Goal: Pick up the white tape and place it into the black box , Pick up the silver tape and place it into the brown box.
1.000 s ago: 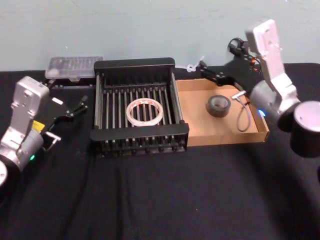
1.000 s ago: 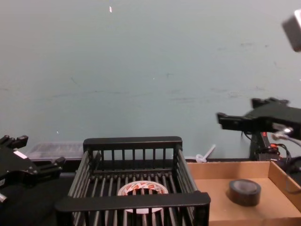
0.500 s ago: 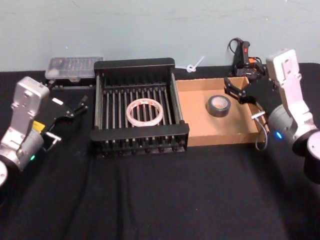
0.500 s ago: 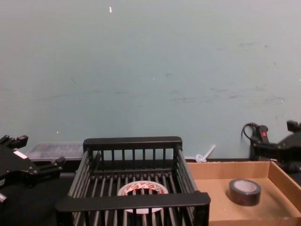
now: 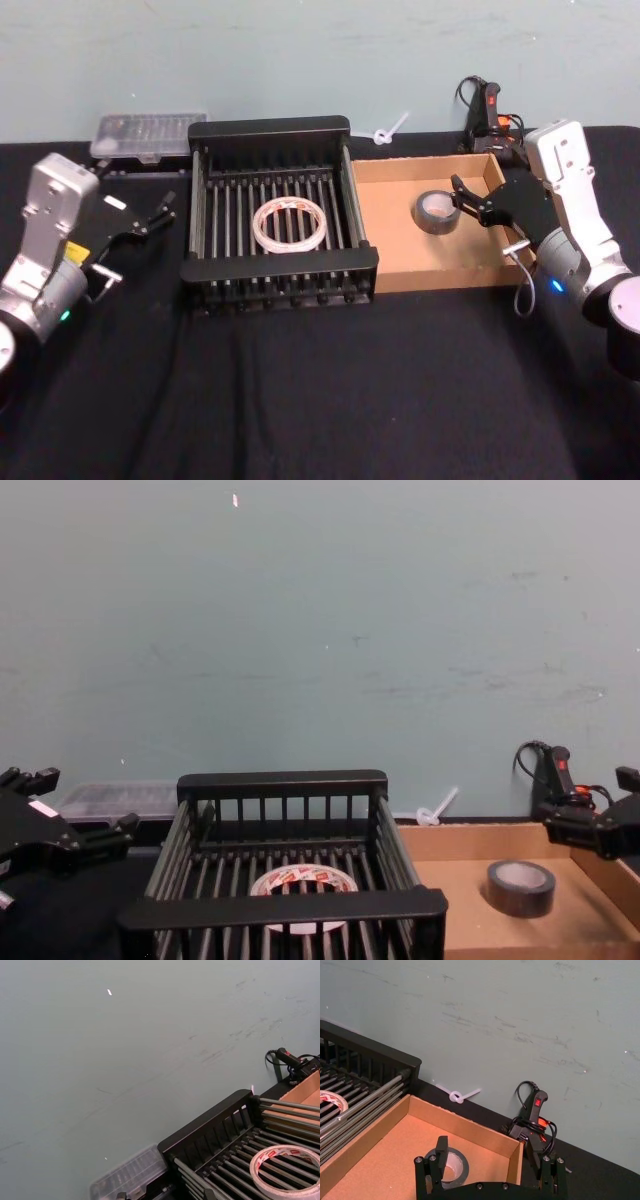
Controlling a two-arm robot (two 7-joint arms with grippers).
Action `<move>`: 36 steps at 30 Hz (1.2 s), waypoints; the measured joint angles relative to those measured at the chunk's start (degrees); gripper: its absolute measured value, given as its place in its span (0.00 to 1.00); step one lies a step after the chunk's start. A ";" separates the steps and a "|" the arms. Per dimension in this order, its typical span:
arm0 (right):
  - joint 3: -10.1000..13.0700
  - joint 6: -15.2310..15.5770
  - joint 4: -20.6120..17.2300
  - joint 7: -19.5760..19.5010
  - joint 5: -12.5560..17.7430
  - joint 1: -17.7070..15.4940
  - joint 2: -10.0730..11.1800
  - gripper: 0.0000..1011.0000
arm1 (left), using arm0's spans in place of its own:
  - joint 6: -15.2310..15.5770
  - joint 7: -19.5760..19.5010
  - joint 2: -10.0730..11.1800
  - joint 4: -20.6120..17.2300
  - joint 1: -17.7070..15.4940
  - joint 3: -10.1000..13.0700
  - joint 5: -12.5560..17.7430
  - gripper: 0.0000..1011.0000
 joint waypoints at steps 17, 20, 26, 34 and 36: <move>-0.06 -0.03 -0.08 -0.03 0.12 -0.03 0.08 0.99 | 0.00 0.00 0.00 0.00 0.00 0.00 0.00 0.99; -0.07 -0.04 -0.09 -0.04 0.14 -0.03 0.09 0.99 | 0.00 0.00 0.00 0.00 0.00 0.00 0.00 0.99; -0.09 -0.05 -0.12 -0.05 0.18 -0.03 0.11 0.99 | 0.00 0.00 0.00 0.00 0.00 0.00 0.00 0.99; -0.09 -0.05 -0.12 -0.06 0.22 -0.03 0.11 0.99 | 0.00 0.00 0.00 0.00 0.00 0.00 0.00 0.99; -0.09 -0.05 -0.12 -0.05 0.22 -0.03 0.11 0.99 | 0.00 0.00 0.00 0.00 0.00 0.00 0.00 0.99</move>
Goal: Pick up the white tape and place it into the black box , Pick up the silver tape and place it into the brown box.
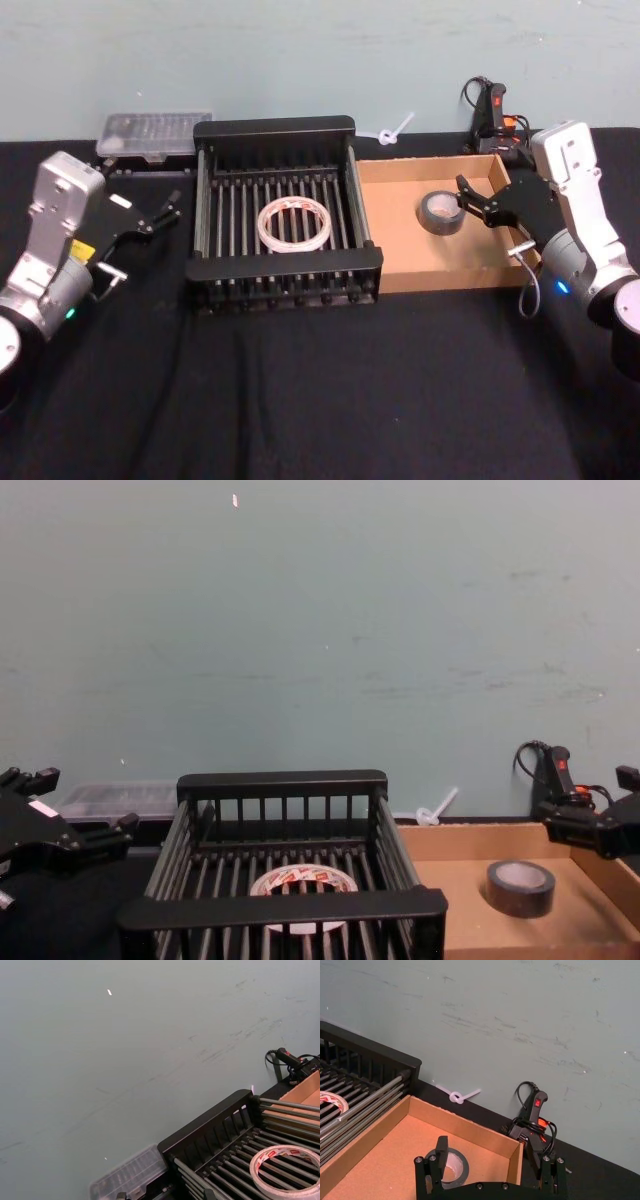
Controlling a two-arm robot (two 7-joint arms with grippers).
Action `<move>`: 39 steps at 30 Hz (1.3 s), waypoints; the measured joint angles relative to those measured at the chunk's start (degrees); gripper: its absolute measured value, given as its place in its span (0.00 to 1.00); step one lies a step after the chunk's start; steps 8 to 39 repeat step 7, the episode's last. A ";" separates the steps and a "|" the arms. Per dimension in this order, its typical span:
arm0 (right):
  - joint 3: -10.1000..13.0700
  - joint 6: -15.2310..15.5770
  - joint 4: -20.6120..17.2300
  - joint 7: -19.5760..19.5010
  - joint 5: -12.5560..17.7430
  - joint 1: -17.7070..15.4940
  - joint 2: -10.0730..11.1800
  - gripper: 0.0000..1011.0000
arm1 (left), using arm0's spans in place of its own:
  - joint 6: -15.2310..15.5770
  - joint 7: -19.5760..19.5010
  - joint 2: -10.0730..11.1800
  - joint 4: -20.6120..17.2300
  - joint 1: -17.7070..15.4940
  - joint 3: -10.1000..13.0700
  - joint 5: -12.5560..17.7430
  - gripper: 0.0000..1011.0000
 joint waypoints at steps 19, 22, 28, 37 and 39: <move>0.00 0.00 0.00 0.00 0.00 0.00 0.00 0.99 | 0.00 0.00 0.00 0.00 0.00 0.00 0.00 0.99; 0.00 0.00 0.00 0.00 0.00 0.00 0.00 0.99 | 0.00 0.00 0.00 0.00 0.00 0.00 0.00 0.99; 0.00 0.00 0.00 0.00 0.00 0.00 0.00 0.99 | 0.00 0.00 0.00 0.00 0.00 0.00 0.00 0.99; 0.00 0.00 0.00 0.00 0.00 0.00 0.00 0.99 | 0.00 0.00 0.00 0.00 0.00 0.00 0.00 0.99; 0.00 0.00 0.00 0.00 0.00 0.00 0.00 0.99 | 0.00 0.00 0.00 0.00 0.00 0.00 0.00 0.99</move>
